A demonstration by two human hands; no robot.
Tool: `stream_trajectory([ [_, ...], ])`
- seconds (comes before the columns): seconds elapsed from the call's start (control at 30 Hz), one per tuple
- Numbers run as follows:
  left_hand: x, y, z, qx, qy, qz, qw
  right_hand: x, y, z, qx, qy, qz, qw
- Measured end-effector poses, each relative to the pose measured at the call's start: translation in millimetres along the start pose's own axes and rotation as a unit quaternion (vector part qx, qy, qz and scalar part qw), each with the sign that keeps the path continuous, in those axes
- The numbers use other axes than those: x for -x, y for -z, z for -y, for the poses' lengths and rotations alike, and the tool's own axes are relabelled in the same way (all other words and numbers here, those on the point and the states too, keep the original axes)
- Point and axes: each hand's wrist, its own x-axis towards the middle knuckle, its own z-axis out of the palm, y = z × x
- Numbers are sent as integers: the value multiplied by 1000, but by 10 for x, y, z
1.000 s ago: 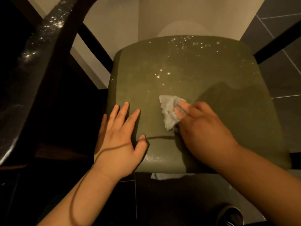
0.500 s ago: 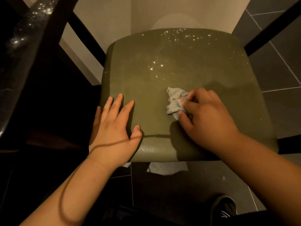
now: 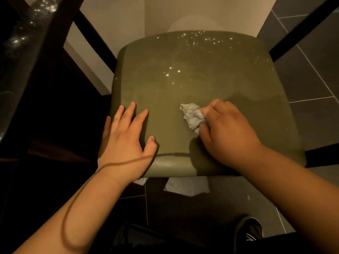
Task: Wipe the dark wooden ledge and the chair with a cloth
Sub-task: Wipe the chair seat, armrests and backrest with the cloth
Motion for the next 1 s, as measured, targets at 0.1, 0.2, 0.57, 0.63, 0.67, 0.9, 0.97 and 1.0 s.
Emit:
stream_trajectory([
  [0.1,5,11,-21,-9,5,6,1000,160,-9,336,-10,44,-3,999],
  [0.2,-5,18,-33,-14,8,10,1000,223,-91,428,5,86,17,996],
  [0.57,1,21,-39,-11,9,4,1000,-42,200,-183,11,-35,2,999],
  [0.63,1,21,-37,-12,8,5,1000,88,132,57,-11,18,13,1000],
  [0.67,0,20,-36,-13,8,5,1000,139,90,165,-13,42,21,999],
  [0.9,-1,14,-34,-12,8,4,1000,-100,141,-253,48,-25,6,999],
  [0.97,-1,16,-38,-15,8,3,1000,-113,209,-351,61,-53,-5,997],
  [1.0,-2,17,-42,-17,9,3,1000,-95,217,-329,58,-50,-10,997],
])
